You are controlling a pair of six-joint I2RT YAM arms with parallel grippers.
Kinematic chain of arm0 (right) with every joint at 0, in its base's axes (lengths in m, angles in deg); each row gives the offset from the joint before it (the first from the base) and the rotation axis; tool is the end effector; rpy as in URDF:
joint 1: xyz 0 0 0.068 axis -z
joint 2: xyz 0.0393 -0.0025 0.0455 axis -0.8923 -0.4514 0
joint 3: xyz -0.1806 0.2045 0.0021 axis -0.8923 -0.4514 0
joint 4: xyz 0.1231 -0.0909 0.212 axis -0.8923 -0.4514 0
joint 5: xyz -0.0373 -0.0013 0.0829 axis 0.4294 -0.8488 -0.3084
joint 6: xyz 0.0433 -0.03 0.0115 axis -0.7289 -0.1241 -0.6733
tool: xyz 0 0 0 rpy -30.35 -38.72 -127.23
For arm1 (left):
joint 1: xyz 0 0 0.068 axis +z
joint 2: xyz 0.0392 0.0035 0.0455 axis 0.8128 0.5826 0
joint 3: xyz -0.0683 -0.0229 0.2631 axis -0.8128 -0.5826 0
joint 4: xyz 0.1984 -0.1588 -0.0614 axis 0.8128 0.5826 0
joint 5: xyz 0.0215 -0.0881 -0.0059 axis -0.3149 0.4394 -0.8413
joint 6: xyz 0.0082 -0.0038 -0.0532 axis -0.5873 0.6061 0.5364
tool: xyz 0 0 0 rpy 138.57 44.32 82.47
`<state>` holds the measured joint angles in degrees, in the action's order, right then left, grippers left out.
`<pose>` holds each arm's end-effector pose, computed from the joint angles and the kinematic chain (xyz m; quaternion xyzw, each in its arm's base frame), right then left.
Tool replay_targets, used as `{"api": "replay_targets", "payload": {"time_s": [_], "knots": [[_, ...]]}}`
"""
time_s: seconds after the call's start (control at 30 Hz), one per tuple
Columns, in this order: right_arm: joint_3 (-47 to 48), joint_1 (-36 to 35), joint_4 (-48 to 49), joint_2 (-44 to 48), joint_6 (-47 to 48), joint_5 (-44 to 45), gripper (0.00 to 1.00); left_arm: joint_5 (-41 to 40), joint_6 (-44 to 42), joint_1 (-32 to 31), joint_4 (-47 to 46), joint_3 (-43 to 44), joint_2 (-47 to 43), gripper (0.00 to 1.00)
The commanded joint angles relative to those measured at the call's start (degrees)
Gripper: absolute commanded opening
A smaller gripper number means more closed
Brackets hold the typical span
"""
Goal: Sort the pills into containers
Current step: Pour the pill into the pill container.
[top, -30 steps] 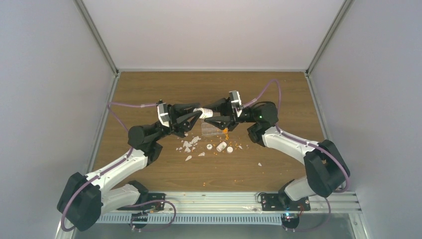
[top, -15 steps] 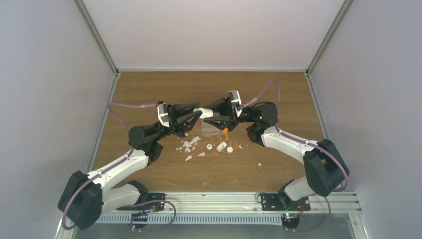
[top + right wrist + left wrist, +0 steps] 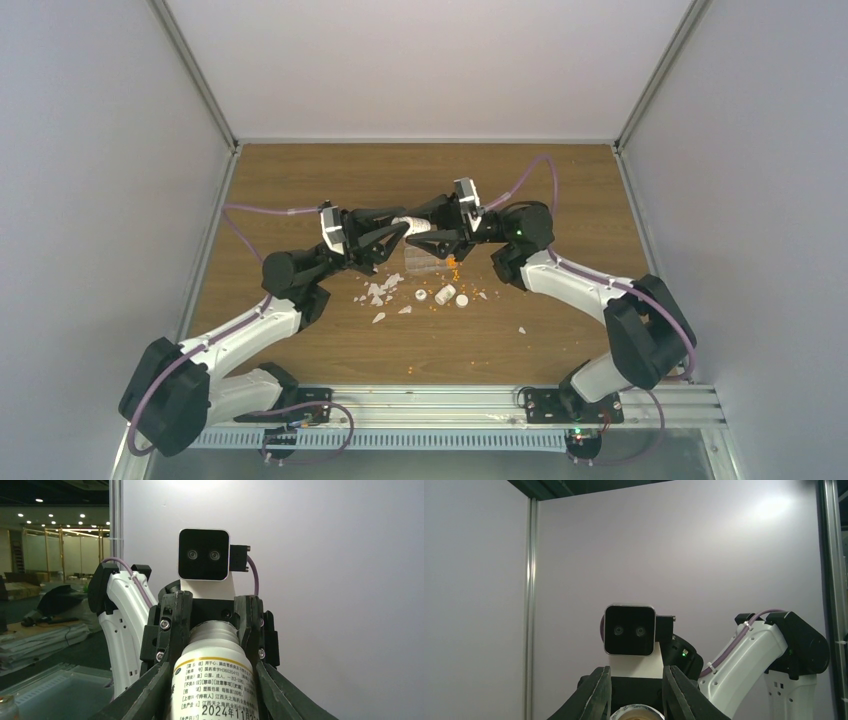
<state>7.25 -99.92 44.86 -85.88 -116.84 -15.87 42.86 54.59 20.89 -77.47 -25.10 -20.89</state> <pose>0.2295 0.2102 0.3414 -0.4630 0.3669 0.6311 0.5027 0.1754 -0.1410 0.3395 0.3071 0.3767 -0.5344 0.6915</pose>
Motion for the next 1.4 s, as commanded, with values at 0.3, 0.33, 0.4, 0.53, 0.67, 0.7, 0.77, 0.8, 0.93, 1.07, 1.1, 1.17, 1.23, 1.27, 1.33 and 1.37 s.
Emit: {"api": "replay_targets", "payload": {"time_s": [0.3,0.33,0.4,0.53,0.67,0.7,0.77,0.8,0.93,1.07,1.1,1.17,1.23,1.27,1.33,1.37], "knots": [[3.33,-0.56,-0.08,-1.71,-0.26,-1.99,0.84,-1.36,-0.95,-0.36,-1.44,-0.01,-0.20,0.38],[3.72,-0.54,-0.78,-1.93,-0.10,-2.30,0.80,-1.50,-1.03,-0.36,-1.41,0.02,-0.18,0.41],[4.23,-0.53,-1.36,-2.24,0.13,-2.71,0.72,-1.53,-1.13,-0.36,-1.23,0.03,-0.17,0.43],[4.42,-0.50,-1.68,-2.24,0.33,-3.18,0.59,-2.13,-1.60,-0.36,-0.52,-0.13,-0.59,0.45],[4.65,-0.36,-3.98,-1.45,1.76,-3.52,0.54,-2.56,-1.92,-0.36,-0.19,-0.16,-0.70,0.56],[4.59,-0.34,-4.43,-1.26,2.32,-3.57,0.54,-2.71,-1.96,-0.36,-0.10,-0.23,-0.72,0.63],[4.37,-0.19,-5.51,-0.87,2.93,-3.23,0.54,-2.97,-2.16,-0.36,-0.07,-0.28,-0.81,0.75],[4.20,0.02,-5.52,-0.77,2.97,-3.14,0.54,-3.26,-2.30,-0.36,0.07,-0.40,-0.84,0.82],[3.58,0.83,-5.71,-0.66,2.86,-2.58,0.53,-4.85,-4.37,-0.36,2.41,-0.35,-1.77,0.99],[1.51,2.79,-6.14,-0.05,2.95,-1.46,0.50,-6.14,-8.19,-0.19,7.27,0.11,-4.75,0.99],[0.66,3.44,-6.39,0.29,2.95,-1.42,0.50,-6.82,-9.34,-0.19,8.46,0.01,-5.85,0.99],[-1.57,4.96,-7.67,1.44,3.69,-1.37,0.50,-8.57,-12.14,-0.11,11.53,-0.39,-8.36,0.99],[-3.61,6.17,-11.77,3.03,7.01,-1.11,0.50,-11.27,-15.45,0.03,15.68,-0.53,-11.16,0.99],[-4.68,6.69,-14.27,3.88,8.88,-0.80,0.51,-12.86,-17.14,0.24,18.75,-0.58,-12.66,0.99],[-6.98,7.55,-18.45,5.16,11.91,0.10,0.51,-16.77,-19.33,1.03,21.84,-1.42,-15.45,0.99],[-8.12,8.09,-19.30,5.35,12.52,0.28,0.51,-17.95,-19.58,1.63,22.71,-2.11,-16.62,0.99]]}}
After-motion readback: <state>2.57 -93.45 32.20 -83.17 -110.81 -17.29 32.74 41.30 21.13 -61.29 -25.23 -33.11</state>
